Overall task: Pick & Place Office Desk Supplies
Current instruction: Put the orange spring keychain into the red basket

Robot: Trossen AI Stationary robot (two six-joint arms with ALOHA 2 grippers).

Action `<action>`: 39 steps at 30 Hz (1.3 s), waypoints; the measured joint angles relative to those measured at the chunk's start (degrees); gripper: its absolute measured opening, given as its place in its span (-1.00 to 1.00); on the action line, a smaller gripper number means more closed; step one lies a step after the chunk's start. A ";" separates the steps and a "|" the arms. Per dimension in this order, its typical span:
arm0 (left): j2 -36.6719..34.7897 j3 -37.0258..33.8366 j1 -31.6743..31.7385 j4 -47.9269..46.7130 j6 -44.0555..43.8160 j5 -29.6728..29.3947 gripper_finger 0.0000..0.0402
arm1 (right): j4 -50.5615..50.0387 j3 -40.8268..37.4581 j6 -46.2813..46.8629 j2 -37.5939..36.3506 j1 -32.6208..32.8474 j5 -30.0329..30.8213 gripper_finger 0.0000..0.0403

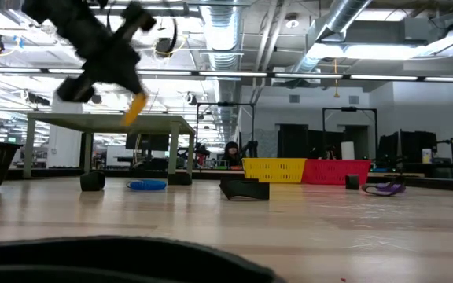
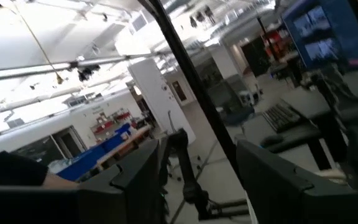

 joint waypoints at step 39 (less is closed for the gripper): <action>23.34 30.03 -14.94 59.05 21.19 -29.01 -0.99 | -0.70 0.11 -29.22 13.60 3.62 31.32 0.05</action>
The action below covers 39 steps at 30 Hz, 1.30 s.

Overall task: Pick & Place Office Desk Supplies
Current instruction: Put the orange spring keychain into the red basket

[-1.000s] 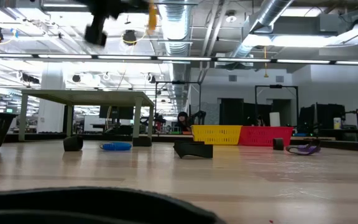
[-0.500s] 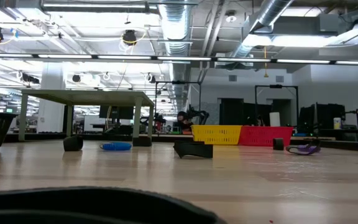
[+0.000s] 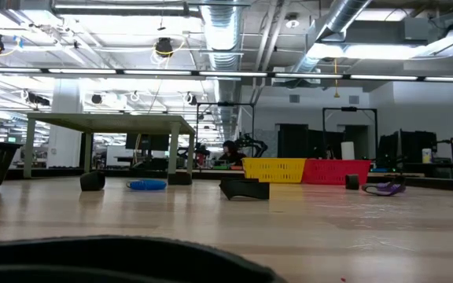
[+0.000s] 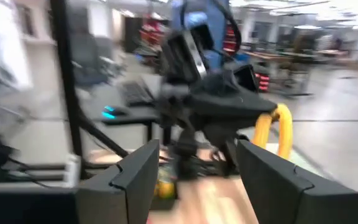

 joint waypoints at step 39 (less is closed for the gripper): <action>-0.22 -0.02 -0.11 -1.52 -1.17 1.42 -0.98 | 6.16 -0.09 -11.00 7.15 -7.42 5.93 -0.91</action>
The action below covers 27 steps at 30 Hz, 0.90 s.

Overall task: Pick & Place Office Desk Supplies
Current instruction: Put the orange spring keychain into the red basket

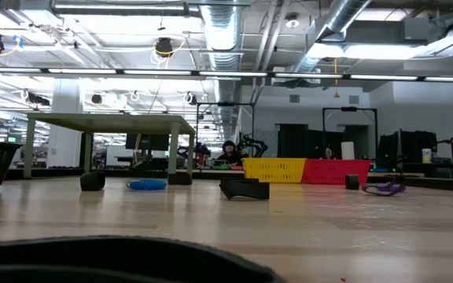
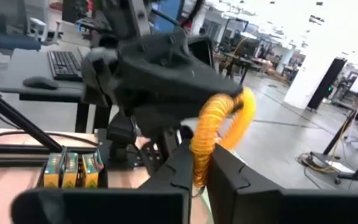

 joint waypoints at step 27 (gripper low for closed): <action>-2.43 0.00 -7.11 -21.40 12.04 7.91 -0.36 | -11.17 0.00 5.80 -15.56 4.04 33.03 -0.97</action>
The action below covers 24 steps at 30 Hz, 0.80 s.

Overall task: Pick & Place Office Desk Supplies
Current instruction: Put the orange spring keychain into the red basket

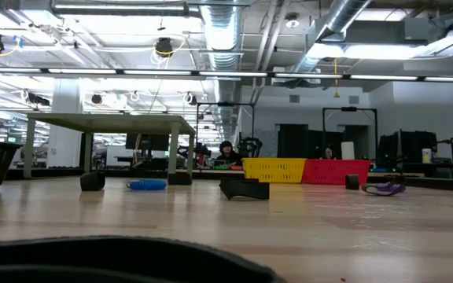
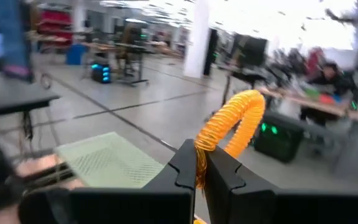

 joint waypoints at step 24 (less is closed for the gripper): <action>-2.38 0.01 -0.80 0.54 4.13 1.05 -0.37 | -38.15 0.02 37.86 9.65 -63.96 -61.78 -0.97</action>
